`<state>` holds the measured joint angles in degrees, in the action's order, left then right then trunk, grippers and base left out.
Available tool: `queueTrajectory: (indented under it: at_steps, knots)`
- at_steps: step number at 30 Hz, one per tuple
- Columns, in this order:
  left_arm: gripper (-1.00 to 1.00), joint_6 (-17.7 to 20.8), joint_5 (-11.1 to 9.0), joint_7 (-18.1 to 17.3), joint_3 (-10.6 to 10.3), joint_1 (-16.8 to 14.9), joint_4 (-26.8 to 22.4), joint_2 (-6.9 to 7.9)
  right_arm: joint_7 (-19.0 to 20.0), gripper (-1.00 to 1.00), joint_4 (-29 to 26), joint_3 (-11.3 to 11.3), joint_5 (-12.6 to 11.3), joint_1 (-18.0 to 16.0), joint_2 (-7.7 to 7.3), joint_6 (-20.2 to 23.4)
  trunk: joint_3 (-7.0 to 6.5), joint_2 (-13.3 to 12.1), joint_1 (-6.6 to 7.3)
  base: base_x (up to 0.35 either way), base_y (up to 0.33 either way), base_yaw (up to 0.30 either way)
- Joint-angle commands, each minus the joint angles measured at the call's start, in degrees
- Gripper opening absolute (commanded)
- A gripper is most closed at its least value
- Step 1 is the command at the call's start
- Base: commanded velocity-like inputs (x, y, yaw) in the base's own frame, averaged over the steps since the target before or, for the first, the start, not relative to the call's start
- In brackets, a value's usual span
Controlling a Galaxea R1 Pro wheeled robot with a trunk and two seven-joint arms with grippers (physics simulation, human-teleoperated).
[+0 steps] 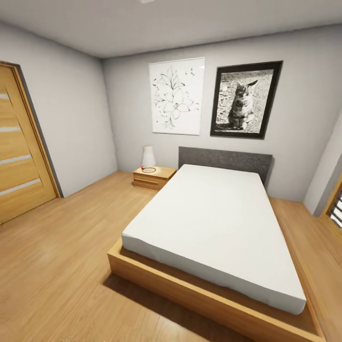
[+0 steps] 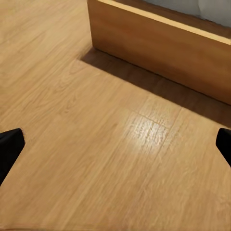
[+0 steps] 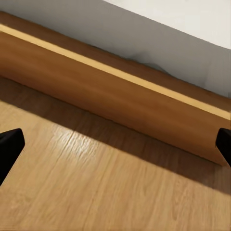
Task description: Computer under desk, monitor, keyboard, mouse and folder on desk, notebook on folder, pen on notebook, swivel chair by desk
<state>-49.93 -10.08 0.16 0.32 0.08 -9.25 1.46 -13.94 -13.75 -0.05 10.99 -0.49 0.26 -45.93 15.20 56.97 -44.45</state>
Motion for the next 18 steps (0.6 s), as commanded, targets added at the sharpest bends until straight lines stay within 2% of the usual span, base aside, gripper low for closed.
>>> queueTrajectory:
  at_steps: [1,8,18]
  knots:
    - [1.0,-0.2,-0.1,0.0,0.0,0.0,-0.1,-0.23,-0.6,1.0,0.0,0.0,0.6,0.0,0.01,0.0,0.06,0.0,0.0,0.0,0.0,0.281]
    - [1.0,-0.9,-0.1,0.1,0.1,0.0,-0.1,-0.61,-0.6,1.0,0.0,0.0,1.1,0.0,0.01,0.0,0.06,0.0,0.0,0.0,0.0,0.281]
    - [1.0,-4.8,-0.2,0.1,0.1,0.0,1.5,-0.64,-0.6,1.0,0.0,0.0,1.6,0.0,-0.07,0.0,0.06,0.0,0.0,0.0,0.0,0.281]
